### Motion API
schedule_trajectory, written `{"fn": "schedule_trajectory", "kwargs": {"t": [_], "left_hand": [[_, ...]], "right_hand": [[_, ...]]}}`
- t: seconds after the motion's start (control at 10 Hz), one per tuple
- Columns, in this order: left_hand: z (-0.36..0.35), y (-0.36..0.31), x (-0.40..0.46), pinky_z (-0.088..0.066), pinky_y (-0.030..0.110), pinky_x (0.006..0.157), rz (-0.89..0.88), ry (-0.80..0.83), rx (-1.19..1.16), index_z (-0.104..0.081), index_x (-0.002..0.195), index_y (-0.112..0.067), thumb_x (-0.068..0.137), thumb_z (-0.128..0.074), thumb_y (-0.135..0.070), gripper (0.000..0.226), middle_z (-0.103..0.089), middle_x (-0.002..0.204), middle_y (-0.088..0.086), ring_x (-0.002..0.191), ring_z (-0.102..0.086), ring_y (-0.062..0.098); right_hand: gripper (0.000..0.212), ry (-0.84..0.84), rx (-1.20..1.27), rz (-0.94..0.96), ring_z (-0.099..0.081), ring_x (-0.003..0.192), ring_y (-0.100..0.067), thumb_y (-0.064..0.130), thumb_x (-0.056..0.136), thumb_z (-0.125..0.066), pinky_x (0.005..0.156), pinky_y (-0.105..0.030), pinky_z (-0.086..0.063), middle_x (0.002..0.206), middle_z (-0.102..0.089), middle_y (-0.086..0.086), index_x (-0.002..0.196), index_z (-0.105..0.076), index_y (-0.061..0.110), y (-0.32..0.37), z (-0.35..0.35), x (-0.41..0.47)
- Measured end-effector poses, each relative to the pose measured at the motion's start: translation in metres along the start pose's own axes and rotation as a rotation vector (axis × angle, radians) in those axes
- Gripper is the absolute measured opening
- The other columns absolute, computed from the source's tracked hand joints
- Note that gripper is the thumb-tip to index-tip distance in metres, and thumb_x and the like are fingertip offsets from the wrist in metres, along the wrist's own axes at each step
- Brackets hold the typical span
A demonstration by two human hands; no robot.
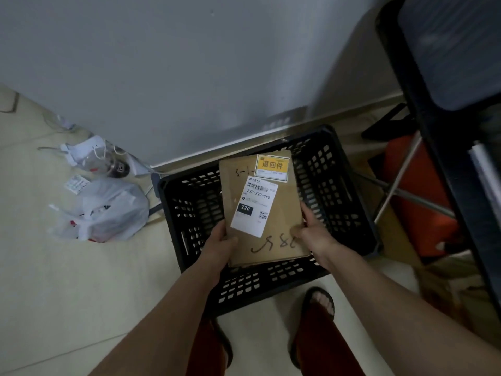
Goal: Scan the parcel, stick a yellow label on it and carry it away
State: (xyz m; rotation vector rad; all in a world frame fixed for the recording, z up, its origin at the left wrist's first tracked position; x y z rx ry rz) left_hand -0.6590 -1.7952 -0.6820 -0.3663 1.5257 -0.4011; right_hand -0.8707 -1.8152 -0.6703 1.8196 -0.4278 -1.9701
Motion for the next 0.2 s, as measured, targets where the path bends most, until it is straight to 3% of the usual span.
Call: {"fn": "schedule_trajectory", "kwargs": {"t": [0.1, 0.2], "left_hand": [[-0.001, -0.014, -0.016, -0.055, 0.034, 0.086, 0.018, -0.056, 0.064, -0.037, 0.142, -0.02, 0.087, -0.063, -0.021, 0.06, -0.057, 0.133, 0.007, 0.109, -0.06, 0.022], [-0.004, -0.036, -0.046, -0.05, 0.034, 0.086, 0.057, -0.093, 0.073, -0.056, 0.12, -0.014, 0.09, -0.059, -0.018, 0.03, -0.064, 0.115, 0.009, 0.101, -0.061, 0.023]], "right_hand": [[0.077, 0.051, -0.039, 0.022, -0.051, 0.109, -0.013, 0.011, 0.088, -0.064, 0.092, -0.027, -0.046, 0.126, -0.046, 0.01, 0.149, -0.023, 0.034, 0.02, -0.002, -0.024], [0.048, 0.06, 0.02, 0.013, -0.055, 0.094, -0.009, 0.01, 0.093, -0.055, 0.075, -0.023, -0.046, 0.107, -0.054, 0.015, 0.131, -0.04, 0.034, 0.051, -0.004, -0.064]]}}
Point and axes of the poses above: each hand's wrist, its own x-axis towards the middle knuckle, its own z-axis out of the back of the hand, y = z × x, the point moved 4 cm from there along x, towards the middle knuckle
